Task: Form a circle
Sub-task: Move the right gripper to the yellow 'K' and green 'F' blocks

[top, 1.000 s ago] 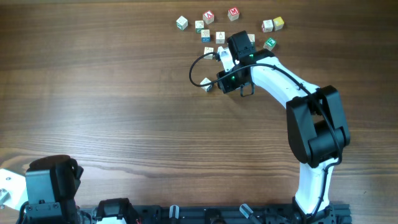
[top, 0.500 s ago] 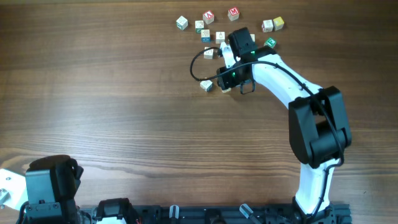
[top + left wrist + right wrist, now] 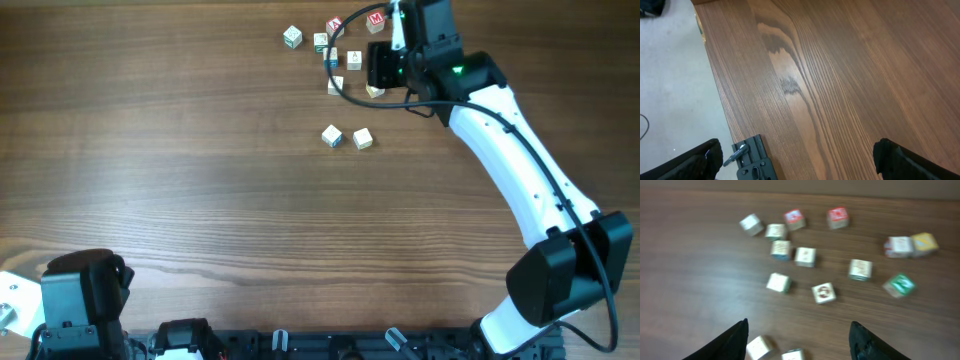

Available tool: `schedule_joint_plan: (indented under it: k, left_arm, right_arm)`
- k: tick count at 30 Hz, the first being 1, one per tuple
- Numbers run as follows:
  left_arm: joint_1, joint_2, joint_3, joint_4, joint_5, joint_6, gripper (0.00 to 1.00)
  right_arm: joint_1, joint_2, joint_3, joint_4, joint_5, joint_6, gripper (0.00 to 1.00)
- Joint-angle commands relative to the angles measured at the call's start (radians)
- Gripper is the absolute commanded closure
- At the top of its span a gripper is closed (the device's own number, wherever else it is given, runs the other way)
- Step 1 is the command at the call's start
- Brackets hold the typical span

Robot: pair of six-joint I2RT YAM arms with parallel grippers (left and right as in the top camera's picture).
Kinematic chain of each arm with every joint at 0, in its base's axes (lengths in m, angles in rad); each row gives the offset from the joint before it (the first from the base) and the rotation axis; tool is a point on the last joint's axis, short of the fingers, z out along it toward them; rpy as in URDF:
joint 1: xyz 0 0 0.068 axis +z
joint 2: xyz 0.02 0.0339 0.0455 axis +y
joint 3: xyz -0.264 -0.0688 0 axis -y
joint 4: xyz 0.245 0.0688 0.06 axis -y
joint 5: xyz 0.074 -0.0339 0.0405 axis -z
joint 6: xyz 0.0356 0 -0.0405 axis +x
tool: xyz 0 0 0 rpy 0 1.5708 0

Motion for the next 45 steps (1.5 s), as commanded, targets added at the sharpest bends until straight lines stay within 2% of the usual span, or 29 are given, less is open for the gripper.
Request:
schedule_joint_plan:
  k: [1, 4, 6, 12, 17, 21, 26, 31, 37, 40, 42, 43, 44, 45]
  left_arm:
    - [0.007, -0.002, -0.001, 0.002, -0.003, -0.012, 0.0]
    - [0.007, -0.002, -0.001, 0.002, -0.003, -0.012, 0.0]
    - [0.007, -0.002, -0.001, 0.002, -0.002, -0.012, 0.0]
    - [0.007, -0.002, -0.001, 0.002, -0.002, -0.012, 0.0]
    - [0.007, -0.002, -0.001, 0.002, -0.002, -0.012, 0.0]
    - [0.007, -0.002, -0.001, 0.002, -0.002, -0.012, 0.0]
    - [0.007, -0.002, -0.001, 0.002, -0.002, -0.012, 0.0]
    - [0.007, -0.002, -0.001, 0.002, -0.003, -0.012, 0.0]
    - [0.007, -0.002, -0.001, 0.002, -0.003, -0.012, 0.0]
    - [0.007, -0.002, -0.001, 0.002, -0.003, -0.012, 0.0]
    - [0.007, -0.002, -0.001, 0.002, -0.002, -0.012, 0.0]
    - [0.007, -0.002, -0.001, 0.002, -0.003, -0.012, 0.0]
    - [0.007, -0.002, -0.001, 0.002, -0.003, -0.012, 0.0]
    - [0.007, -0.002, -0.001, 0.002, -0.002, -0.012, 0.0]
  right_arm:
    - [-0.067, 0.018, 0.016, 0.002, 0.117, 0.186, 0.37]
    - [-0.126, 0.067, 0.016, 0.011, 0.117, 0.319, 0.39]
    - [-0.149, 0.111, 0.016, 0.037, 0.117, 0.345, 0.4]
    - [-0.173, 0.303, 0.016, 0.202, 0.119, 0.35, 0.4]
    - [-0.175, 0.37, 0.016, 0.287, 0.306, 0.404, 0.41]
    - [-0.177, 0.414, 0.016, 0.325, 0.319, 0.409, 0.42]
    - [-0.187, 0.502, 0.016, 0.315, 0.315, 0.486, 0.44]
    - [-0.188, 0.518, 0.016, 0.302, 0.319, 0.508, 0.56]
    - [-0.188, 0.497, 0.017, 0.275, 0.318, 0.475, 0.79]
    - [-0.189, 0.462, 0.017, 0.277, 0.319, 0.419, 0.82]
    - [-0.189, 0.415, 0.017, 0.259, 0.318, 0.377, 0.82]
    - [-0.189, 0.386, 0.017, 0.243, 0.319, 0.373, 0.78]
    - [-0.189, 0.369, 0.017, 0.241, 0.319, 0.372, 0.63]
    - [-0.192, 0.349, 0.017, 0.253, 0.319, 0.362, 0.54]
